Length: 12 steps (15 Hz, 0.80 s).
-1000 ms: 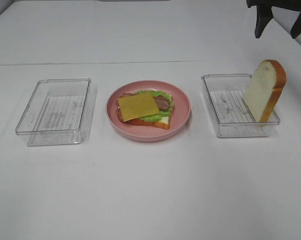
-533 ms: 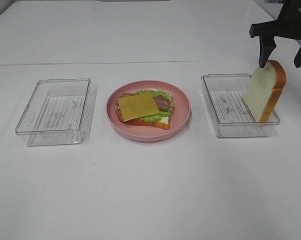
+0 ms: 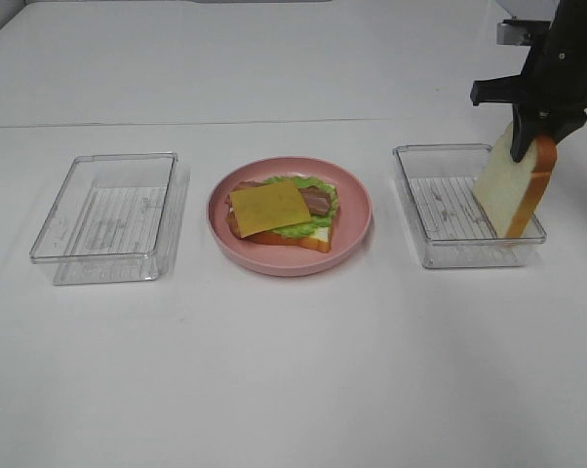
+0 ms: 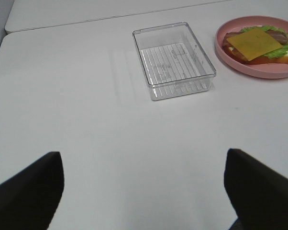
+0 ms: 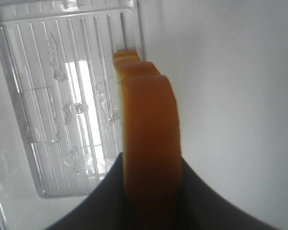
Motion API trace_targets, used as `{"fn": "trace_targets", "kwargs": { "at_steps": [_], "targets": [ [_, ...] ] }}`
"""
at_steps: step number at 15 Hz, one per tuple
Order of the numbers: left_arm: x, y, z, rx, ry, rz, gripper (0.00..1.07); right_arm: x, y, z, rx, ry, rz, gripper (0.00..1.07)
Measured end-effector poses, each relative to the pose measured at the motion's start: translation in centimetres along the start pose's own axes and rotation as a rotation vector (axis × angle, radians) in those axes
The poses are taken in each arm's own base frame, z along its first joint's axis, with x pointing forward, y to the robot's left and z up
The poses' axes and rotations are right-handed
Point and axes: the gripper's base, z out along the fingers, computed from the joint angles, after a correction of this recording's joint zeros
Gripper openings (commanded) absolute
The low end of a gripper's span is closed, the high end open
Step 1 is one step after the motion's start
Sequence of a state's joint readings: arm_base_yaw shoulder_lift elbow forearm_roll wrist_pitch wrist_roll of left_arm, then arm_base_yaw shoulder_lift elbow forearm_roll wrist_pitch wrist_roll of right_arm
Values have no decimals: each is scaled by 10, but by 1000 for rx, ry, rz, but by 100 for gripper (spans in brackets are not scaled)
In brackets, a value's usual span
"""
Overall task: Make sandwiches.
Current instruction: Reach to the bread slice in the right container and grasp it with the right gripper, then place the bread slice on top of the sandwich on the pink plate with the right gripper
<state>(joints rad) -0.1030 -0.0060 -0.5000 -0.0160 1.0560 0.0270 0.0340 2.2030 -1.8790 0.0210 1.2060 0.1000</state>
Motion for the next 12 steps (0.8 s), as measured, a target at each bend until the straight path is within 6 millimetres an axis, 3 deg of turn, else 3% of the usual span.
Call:
{"fn": "trace_targets", "kwargs": {
  "at_steps": [2,5,6,8,12],
  "targets": [
    [0,0,0,0,0,0,86,0,0,0,0,0,0,0],
    [0,0,0,0,0,0,86,5,1,-24,-16,-42,2,0],
    [0,0,0,0,0,0,86,9,3,-40,-46,-76,6,0],
    [0,0,0,0,0,0,86,18,13,-69,-166,-126,2,0],
    [0,0,0,0,0,0,86,23,41,-85,-459,-137,-46,0]
  ]
}}
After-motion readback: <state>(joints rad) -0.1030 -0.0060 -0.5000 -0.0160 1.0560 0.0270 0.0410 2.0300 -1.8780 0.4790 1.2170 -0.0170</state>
